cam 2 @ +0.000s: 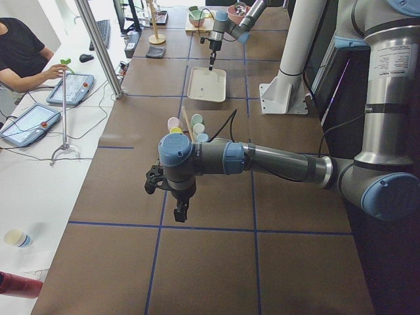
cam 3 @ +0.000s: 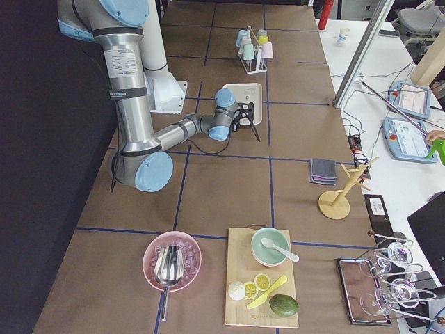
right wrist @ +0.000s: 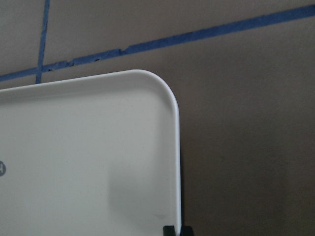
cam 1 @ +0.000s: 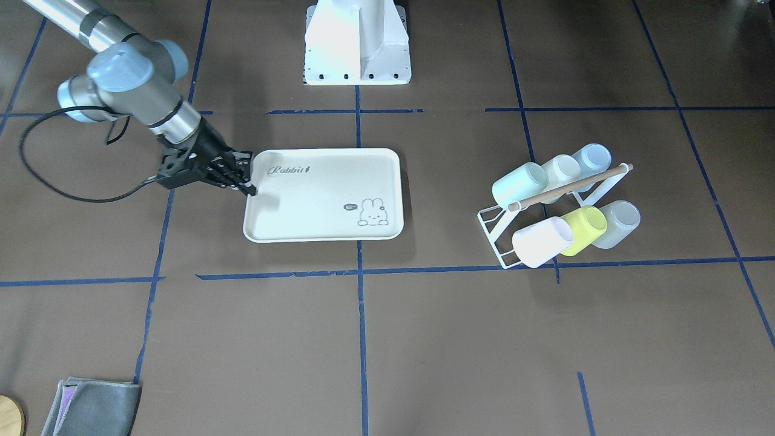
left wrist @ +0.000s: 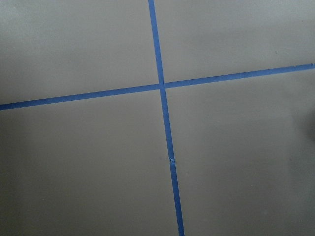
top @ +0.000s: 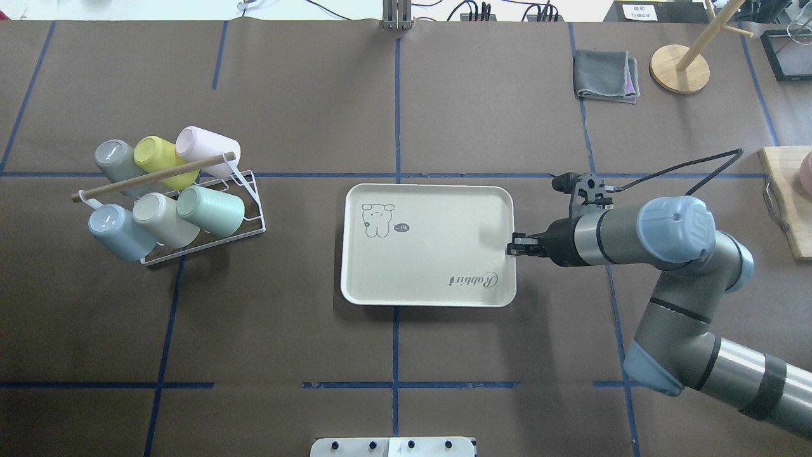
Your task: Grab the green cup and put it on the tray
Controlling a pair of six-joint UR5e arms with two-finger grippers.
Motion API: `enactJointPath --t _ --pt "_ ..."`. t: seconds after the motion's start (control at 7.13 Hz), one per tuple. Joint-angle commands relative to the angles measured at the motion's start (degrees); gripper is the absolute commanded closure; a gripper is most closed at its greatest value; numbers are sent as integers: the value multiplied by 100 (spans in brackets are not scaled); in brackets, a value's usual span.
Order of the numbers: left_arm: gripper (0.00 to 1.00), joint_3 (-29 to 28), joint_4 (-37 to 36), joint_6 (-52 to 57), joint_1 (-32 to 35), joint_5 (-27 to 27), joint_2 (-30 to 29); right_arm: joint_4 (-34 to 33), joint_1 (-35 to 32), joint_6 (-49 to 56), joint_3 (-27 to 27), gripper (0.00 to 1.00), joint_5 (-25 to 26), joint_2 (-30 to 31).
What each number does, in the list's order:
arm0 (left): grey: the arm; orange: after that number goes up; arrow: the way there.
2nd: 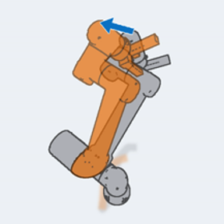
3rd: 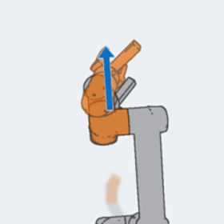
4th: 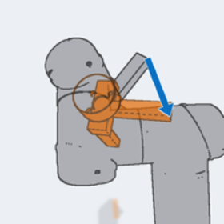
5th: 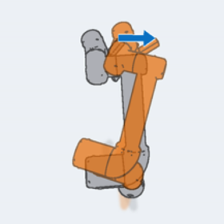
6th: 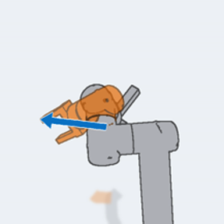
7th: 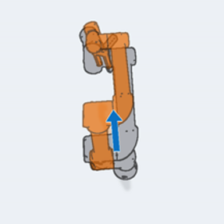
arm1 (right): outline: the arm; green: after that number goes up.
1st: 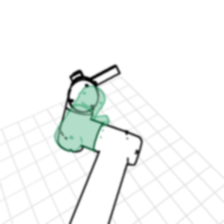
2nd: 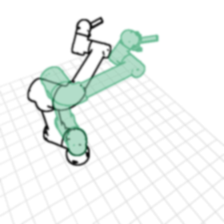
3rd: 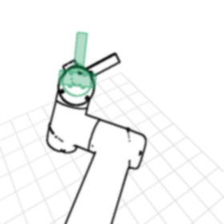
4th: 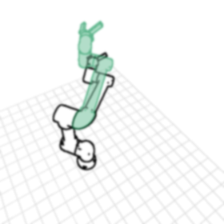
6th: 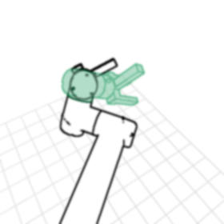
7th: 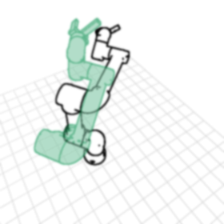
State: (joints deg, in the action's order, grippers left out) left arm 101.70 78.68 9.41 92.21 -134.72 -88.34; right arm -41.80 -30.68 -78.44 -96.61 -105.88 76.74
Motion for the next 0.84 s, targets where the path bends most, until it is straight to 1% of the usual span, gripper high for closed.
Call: enactJointPath --t 0.0,0.42,0.56,0.7 --pt "0 -19 -1 0 -1 -1 1 -451 291 -101 -16 100 270 -343" --pt "0 -19 -1 0 -1 -1 1 -513 308 -101 -139 99 244 -335" --pt "0 -19 -1 0 -1 -1 1 -513 308 -101 -165 91 226 -344" --pt "0 -19 -1 0 -1 -1 1 -513 308 -101 -174 23 130 -344"
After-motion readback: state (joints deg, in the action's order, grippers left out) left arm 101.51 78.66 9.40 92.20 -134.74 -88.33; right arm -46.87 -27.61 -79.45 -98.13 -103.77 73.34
